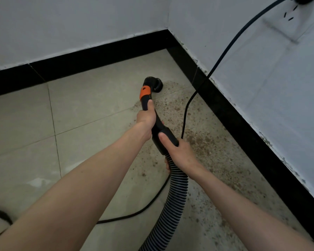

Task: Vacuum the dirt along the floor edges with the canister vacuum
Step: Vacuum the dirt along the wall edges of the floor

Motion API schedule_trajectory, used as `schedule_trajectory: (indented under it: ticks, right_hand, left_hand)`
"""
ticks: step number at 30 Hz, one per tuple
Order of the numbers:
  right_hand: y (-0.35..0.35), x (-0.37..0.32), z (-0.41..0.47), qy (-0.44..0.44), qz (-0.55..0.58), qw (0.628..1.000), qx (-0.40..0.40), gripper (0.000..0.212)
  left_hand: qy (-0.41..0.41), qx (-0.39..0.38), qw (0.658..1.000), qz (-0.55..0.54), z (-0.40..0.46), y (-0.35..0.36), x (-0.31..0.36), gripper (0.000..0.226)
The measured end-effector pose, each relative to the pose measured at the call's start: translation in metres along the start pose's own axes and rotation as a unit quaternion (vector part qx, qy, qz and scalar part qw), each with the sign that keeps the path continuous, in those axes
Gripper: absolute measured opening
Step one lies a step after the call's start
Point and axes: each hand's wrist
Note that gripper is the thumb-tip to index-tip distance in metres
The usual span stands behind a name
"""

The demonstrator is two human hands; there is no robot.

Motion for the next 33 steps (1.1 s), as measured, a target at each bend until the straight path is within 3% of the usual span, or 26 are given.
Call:
schedule_trajectory:
  ticks: [13, 23, 28, 33]
  right_hand:
    - [-0.012, 0.012, 0.021, 0.037, 0.015, 0.996, 0.085, 0.056]
    - [0.000, 0.004, 0.030, 0.026, 0.024, 0.996, 0.085, 0.057]
    - [0.007, -0.004, 0.030, 0.024, 0.054, 0.998, 0.030, 0.053]
    - [0.017, -0.015, 0.024, 0.009, 0.036, 0.998, -0.050, 0.059]
  left_hand:
    - [0.016, -0.082, 0.996, 0.033, 0.004, 0.051, 0.007, 0.052]
    - [0.019, -0.090, 0.994, 0.050, 0.014, 0.047, 0.016, 0.046]
    - [0.024, -0.081, 0.995, 0.051, 0.021, 0.035, 0.022, 0.049]
    - [0.048, -0.015, 0.998, 0.027, 0.025, -0.003, 0.021, 0.047]
Point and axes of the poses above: each hand's wrist, its own z-axis towards the middle knuckle, its own y-axis out of the palm, x = y × z, and after that the axes turned 13 degrees about x, right-handed
